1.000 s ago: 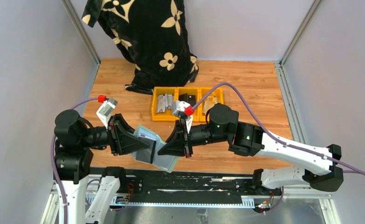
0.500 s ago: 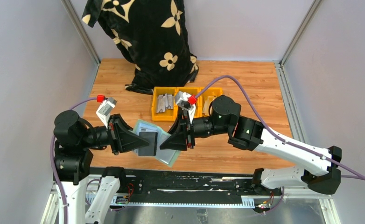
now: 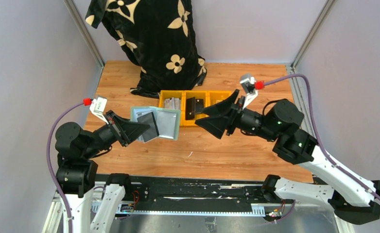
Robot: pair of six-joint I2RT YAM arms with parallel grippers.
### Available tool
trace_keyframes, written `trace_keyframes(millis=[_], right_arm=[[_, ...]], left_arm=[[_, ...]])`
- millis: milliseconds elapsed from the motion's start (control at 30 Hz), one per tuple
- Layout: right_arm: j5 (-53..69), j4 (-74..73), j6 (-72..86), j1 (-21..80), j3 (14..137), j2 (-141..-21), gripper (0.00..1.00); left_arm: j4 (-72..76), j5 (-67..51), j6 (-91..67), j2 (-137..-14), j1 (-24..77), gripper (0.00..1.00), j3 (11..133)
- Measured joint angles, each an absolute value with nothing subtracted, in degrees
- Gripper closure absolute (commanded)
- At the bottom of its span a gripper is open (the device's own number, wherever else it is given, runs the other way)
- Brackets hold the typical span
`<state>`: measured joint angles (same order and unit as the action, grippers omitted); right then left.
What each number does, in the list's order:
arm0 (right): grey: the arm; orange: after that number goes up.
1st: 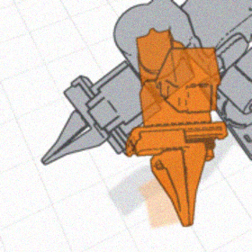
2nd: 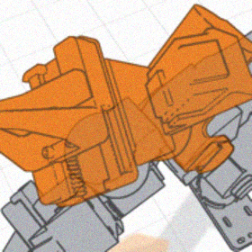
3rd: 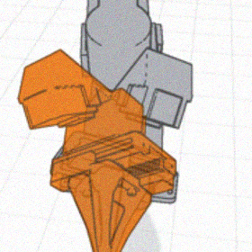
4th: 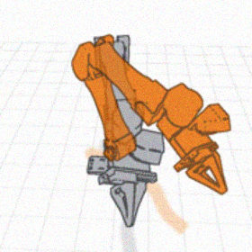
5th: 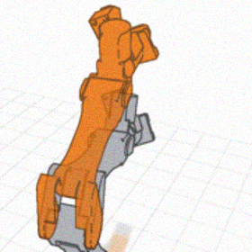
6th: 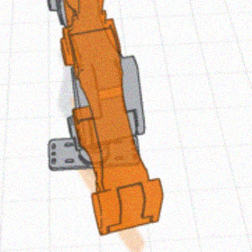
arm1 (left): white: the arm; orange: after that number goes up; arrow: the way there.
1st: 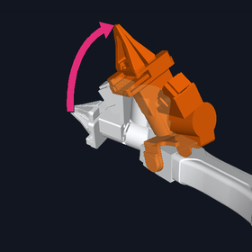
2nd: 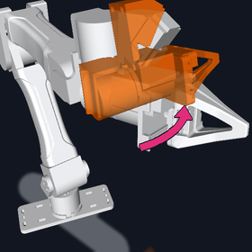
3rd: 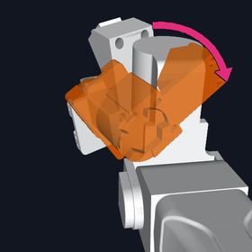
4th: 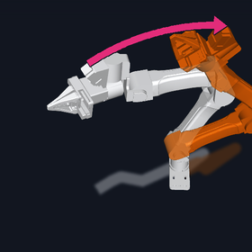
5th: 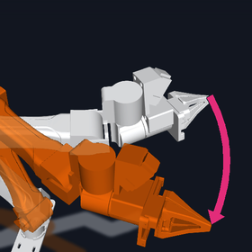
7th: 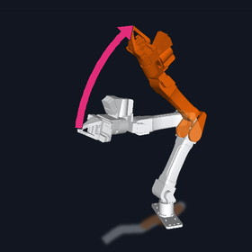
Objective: Take the credit cards out of the card holder
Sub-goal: Remove the credit card from the card holder.
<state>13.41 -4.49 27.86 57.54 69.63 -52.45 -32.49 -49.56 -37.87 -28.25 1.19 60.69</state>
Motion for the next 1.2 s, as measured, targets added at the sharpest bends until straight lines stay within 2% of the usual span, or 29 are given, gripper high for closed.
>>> trace_keyframes(millis=[200,500,900,1033,1133,1200], right_arm=[[17.9,1.5,32.2,57.6,68.7,-53.4,0.4],[29.1,8.1,36.7,61.1,68.7,-69.7,0.4],[30.2,13.0,39.7,61.2,67.8,-72.8,0.38],[30.5,14.9,40.4,61.4,67.8,-72.8,0.49],[31.3,16.9,42.0,61.4,67.7,-73.1,0.63],[32.0,18.5,43.0,61.4,67.7,-73.9,0.74]], left_arm=[[-34.5,-44.4,-36.4,-28.4,1.2,1.0,59.7],[-34.8,-44.6,-36.8,-28.3,1.2,1.0,58.0],[-24.8,-53.7,-45.3,-26.3,1.0,1.0,55.5],[-22.2,-54.7,-47.5,-26.0,0.8,0.99,55.4],[-21.3,-54.9,-48.4,-25.6,0.8,0.97,55.3],[-20.8,-55.1,-48.8,-25.1,0.8,0.92,54.6]])
